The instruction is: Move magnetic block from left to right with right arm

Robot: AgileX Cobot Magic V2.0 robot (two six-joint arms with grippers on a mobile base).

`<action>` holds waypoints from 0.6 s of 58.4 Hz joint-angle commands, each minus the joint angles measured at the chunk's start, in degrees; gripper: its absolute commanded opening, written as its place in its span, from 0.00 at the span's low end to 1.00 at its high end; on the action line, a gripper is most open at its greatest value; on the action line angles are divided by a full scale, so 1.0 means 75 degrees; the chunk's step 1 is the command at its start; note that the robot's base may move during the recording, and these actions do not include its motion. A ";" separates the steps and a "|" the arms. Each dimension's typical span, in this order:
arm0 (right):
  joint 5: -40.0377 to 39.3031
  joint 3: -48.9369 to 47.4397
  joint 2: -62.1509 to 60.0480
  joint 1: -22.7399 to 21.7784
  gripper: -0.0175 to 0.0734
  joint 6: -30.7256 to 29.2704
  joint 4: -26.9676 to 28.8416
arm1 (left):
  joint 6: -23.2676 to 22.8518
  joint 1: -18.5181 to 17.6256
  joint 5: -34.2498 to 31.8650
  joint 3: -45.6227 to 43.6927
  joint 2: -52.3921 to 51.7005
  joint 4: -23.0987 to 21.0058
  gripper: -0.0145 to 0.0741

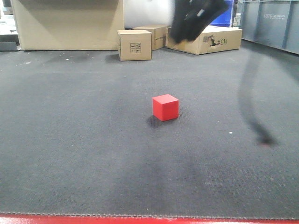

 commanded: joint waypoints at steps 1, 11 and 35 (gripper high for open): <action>-0.1011 0.0799 -0.1356 -0.0029 0.27 -0.0059 -0.0021 | -0.0053 0.0004 -0.0697 0.0050 -0.0066 -0.0035 0.02; -0.2291 0.2621 -0.3418 -0.0029 0.27 -0.0059 -0.0021 | -0.0053 0.0004 -0.0697 0.0050 -0.0066 -0.0035 0.02; -0.2752 0.4822 -0.6492 -0.0029 0.27 -0.0052 -0.0021 | -0.0053 0.0004 -0.0697 0.0050 -0.0066 -0.0035 0.02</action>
